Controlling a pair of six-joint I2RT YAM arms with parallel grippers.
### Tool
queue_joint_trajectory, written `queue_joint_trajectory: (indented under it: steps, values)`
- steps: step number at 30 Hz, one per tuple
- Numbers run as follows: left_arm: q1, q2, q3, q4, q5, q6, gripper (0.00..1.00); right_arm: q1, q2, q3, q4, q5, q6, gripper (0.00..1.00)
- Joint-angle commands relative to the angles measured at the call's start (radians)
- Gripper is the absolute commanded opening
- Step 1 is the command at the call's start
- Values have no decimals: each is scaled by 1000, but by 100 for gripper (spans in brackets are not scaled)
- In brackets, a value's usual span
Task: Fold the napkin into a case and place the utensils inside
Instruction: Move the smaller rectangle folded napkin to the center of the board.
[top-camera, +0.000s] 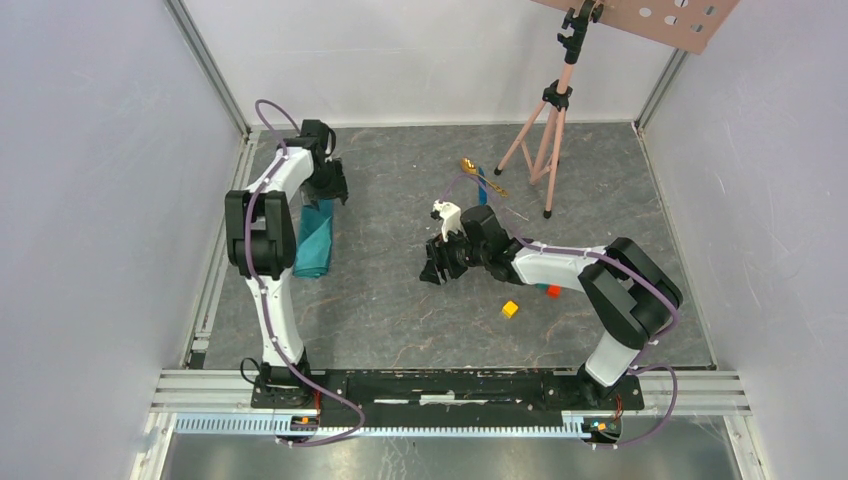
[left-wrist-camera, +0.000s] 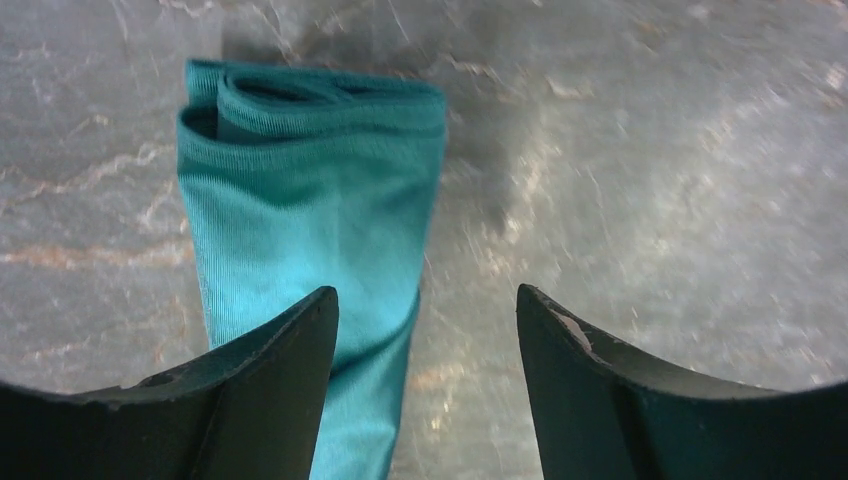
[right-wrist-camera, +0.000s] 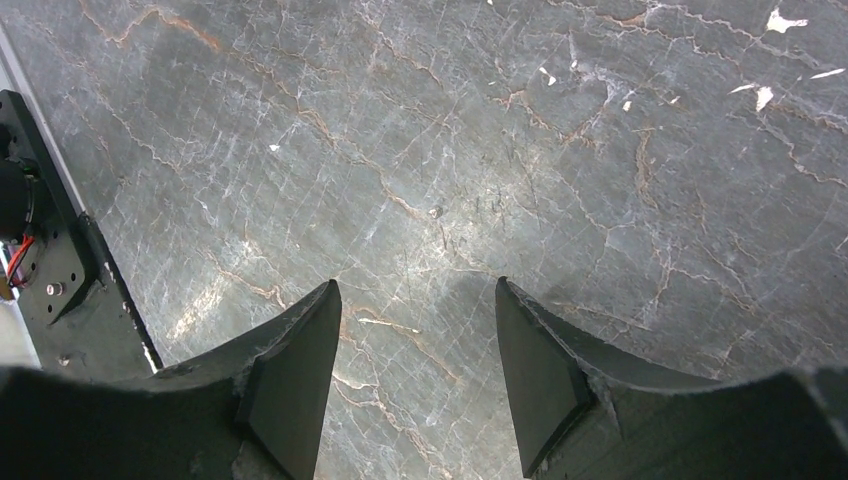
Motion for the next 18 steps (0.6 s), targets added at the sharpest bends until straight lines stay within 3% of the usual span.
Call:
queue_joint_trajectory:
  steps: [1, 7, 14, 18]
  values:
    - [9, 85, 91, -4, -52, 91, 72, 6, -18, 14, 34, -5, -12, 64]
    - [16, 60, -35, -10, -52, 142, 64, 6, -34, 7, 48, -27, -2, 64]
    - [55, -139, -318, 28, -145, 227, 61, 11, -66, -17, 81, -54, 18, 64]
    - [149, -239, -456, 76, -160, 262, 60, 20, -78, -35, 107, -68, 32, 64]
